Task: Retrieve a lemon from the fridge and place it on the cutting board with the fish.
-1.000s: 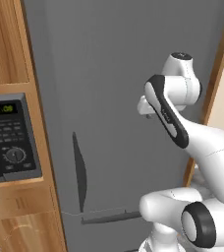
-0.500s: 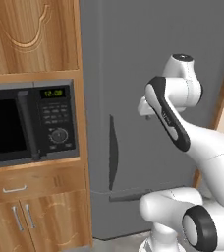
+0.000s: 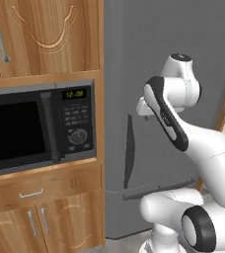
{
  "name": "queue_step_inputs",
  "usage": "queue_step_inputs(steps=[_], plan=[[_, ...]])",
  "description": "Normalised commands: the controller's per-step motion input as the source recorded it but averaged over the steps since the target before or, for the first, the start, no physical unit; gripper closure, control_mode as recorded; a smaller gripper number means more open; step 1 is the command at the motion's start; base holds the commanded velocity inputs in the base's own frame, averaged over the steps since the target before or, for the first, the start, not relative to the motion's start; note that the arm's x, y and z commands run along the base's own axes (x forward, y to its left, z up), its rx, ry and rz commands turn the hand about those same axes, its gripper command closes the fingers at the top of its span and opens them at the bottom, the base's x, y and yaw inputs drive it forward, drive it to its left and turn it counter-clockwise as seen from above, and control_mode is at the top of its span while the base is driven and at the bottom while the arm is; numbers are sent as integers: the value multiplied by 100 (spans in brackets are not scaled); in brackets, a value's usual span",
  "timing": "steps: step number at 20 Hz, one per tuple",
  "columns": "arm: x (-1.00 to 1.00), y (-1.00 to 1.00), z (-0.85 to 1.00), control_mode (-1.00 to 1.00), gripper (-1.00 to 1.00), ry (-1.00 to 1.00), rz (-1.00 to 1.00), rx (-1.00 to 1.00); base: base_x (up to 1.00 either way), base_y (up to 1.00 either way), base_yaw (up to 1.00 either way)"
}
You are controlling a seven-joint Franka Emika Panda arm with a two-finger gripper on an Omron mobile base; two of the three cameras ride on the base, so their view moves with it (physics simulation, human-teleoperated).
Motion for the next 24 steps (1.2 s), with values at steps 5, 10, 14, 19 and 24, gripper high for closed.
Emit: queue_step_inputs(steps=[5, 10, 14, 19, 24], plan=[[0, 0, 0, 100, -100, 0, 0, 0, -10, 54, -29], [0, 0, 0, 100, -100, 0, 0, 0, -31, 35, -29], [0, 0, 0, 100, -100, 0, 0, 0, -46, 9, -22], [0, 0, 0, 100, -100, 0, 0, 0, -48, 19, -16], [0, 0, 0, 100, -100, 0, 0, 0, -51, 42, -11]])
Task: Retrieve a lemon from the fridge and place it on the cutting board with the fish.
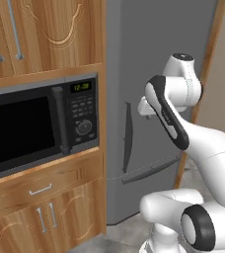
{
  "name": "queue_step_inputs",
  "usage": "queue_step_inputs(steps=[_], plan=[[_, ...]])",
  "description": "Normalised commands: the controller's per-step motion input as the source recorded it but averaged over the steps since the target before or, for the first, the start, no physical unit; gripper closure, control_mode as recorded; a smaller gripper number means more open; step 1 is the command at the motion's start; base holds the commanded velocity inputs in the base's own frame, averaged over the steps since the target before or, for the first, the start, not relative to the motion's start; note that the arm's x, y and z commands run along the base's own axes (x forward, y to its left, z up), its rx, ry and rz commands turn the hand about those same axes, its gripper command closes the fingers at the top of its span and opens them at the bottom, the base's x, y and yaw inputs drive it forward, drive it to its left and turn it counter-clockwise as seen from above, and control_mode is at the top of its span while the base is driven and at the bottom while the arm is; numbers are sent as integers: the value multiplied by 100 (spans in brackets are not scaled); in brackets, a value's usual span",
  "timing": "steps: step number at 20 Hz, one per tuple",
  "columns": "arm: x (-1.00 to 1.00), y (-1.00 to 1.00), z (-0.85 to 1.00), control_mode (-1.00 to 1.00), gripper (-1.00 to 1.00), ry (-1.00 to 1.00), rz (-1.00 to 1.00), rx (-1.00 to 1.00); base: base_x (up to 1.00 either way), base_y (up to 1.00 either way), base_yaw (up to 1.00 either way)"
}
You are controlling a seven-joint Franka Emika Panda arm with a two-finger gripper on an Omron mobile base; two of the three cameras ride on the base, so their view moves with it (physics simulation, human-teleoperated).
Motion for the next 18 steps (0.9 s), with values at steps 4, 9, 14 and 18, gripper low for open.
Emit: queue_step_inputs(steps=[4, 9, 14, 18], plan=[[0, 0, 0, -100, -100, 0, 0, 0, -10, 22, -2], [27, -5, -9, -100, -100, -6, 7, 3, 0, 0, 0], [40, -5, -12, -100, -100, -16, 16, 3, 0, 0, 0], [19, 0, 0, -100, -100, -6, 2, 0, 0, 0, 0]])
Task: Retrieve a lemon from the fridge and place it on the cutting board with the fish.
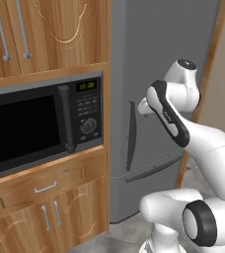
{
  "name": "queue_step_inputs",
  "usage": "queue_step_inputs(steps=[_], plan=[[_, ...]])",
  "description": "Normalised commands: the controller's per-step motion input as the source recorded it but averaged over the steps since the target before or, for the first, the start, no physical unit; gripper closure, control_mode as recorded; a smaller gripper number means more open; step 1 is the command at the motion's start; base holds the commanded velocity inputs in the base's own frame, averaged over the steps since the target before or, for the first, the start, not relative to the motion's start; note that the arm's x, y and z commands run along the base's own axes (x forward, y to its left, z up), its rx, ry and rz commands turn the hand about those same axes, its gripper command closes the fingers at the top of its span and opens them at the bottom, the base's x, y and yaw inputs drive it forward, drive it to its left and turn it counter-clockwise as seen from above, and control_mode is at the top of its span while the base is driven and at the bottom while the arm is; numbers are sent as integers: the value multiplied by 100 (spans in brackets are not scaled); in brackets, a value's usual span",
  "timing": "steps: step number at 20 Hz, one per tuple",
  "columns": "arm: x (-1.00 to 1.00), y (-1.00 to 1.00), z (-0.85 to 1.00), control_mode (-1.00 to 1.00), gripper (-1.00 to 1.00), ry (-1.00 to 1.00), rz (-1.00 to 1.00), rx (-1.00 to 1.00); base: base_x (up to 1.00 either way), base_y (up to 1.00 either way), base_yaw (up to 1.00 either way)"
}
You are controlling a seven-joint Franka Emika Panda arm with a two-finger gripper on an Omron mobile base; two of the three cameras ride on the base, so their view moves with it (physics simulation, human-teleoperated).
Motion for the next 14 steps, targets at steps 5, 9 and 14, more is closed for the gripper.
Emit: queue_step_inputs(steps=[5, 9, 14], plan=[[35, -8, -9, -100, -100, -1, 1, 0, 0, 0, 0], [40, -1, -31, -100, -100, -10, 4, 0, 0, 0, 0], [33, -4, -41, -100, -100, -3, 0, 0, 0, 0, 0]])
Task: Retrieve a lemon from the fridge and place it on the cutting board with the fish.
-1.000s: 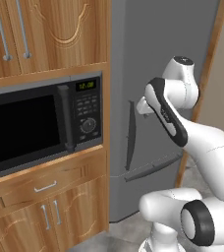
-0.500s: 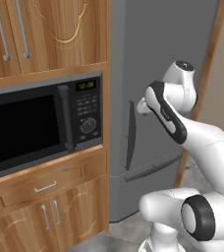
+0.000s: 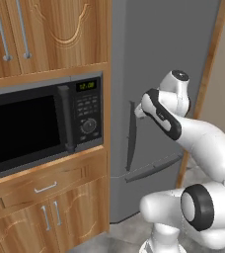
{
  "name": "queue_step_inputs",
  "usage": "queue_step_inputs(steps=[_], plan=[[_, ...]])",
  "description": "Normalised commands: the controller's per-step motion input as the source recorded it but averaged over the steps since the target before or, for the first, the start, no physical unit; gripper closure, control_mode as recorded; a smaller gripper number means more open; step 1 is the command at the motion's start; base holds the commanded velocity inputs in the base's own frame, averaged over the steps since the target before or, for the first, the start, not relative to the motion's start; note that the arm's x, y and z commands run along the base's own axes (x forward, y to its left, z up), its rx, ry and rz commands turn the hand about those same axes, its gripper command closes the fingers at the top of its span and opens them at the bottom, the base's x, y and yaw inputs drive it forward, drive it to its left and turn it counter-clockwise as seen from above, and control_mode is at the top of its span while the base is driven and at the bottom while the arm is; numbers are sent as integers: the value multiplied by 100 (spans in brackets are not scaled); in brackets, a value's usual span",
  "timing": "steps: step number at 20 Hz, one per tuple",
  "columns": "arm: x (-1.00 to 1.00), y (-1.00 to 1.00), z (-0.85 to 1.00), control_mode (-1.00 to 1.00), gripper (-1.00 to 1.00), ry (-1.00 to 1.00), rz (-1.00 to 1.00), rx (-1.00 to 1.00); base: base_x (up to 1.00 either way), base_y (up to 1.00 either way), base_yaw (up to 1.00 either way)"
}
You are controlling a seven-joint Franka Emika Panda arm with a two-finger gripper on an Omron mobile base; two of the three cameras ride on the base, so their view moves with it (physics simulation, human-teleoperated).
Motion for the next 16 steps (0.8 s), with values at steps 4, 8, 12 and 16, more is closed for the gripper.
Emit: queue_step_inputs(steps=[4, 8, 12, 16], plan=[[33, -11, -31, -100, -100, -4, 0, 0, 0, 0, 0], [51, -1, -28, -100, -100, -2, 0, 0, 0, 0, 0], [39, 0, -2, -100, -100, -1, 0, 0, 0, 0, 0], [44, 3, -2, -100, -100, 0, 0, 0, 0, 0, 0]])
